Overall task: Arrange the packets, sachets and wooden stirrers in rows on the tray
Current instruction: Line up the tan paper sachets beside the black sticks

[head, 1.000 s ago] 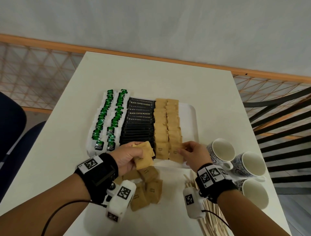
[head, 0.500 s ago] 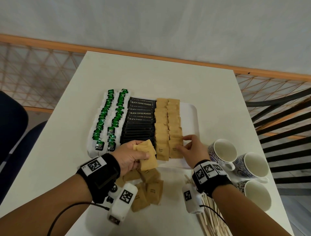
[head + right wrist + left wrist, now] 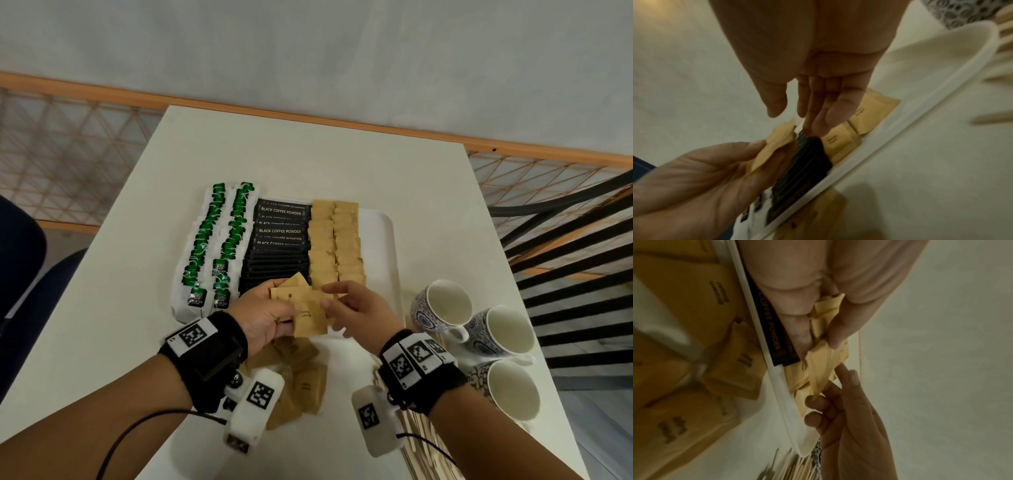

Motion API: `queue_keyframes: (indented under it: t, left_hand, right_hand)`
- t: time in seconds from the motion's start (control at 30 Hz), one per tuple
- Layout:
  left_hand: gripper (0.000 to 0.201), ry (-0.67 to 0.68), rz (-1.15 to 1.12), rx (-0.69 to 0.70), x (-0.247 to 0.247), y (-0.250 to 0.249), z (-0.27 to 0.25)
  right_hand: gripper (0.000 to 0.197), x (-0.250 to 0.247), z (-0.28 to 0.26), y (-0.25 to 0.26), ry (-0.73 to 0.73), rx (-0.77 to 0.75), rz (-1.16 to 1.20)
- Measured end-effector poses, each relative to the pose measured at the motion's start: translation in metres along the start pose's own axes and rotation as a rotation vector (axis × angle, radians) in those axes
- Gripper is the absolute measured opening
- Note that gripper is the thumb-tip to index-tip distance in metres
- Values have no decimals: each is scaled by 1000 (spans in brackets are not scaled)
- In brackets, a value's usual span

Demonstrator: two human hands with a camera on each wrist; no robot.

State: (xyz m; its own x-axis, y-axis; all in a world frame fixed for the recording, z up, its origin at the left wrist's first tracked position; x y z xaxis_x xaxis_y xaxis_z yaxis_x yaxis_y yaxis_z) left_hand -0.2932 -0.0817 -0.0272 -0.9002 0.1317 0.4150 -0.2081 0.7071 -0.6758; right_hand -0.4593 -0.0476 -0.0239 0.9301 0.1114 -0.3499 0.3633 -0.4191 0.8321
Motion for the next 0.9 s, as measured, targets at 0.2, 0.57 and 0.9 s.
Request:
queue_keyframes:
  t: [0.2, 0.57, 0.9]
  left_hand:
    - [42, -56, 55, 27, 0, 3, -1]
    - [31, -66, 79, -66, 0, 4, -2]
    - [30, -153, 94, -76, -13, 2, 0]
  right_hand:
    - [36, 8, -6, 8, 69, 18, 107]
    - [27, -5, -13, 9, -90, -216, -98]
    - [5, -7, 0, -17, -58, -48, -421]
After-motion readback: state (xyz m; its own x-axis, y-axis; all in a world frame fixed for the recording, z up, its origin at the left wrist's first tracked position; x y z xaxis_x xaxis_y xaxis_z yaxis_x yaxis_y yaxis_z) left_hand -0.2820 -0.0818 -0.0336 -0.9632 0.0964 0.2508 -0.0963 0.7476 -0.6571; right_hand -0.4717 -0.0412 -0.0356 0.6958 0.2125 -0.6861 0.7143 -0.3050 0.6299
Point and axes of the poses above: each hand's wrist, its own z-axis towards the middle knuckle, its own x-axis out of the palm, y = z × x, the point moved 4 cm from there along z, towards the middle knuckle, and after that the axes turned 3 degrees about x, right-handed, at the moved point
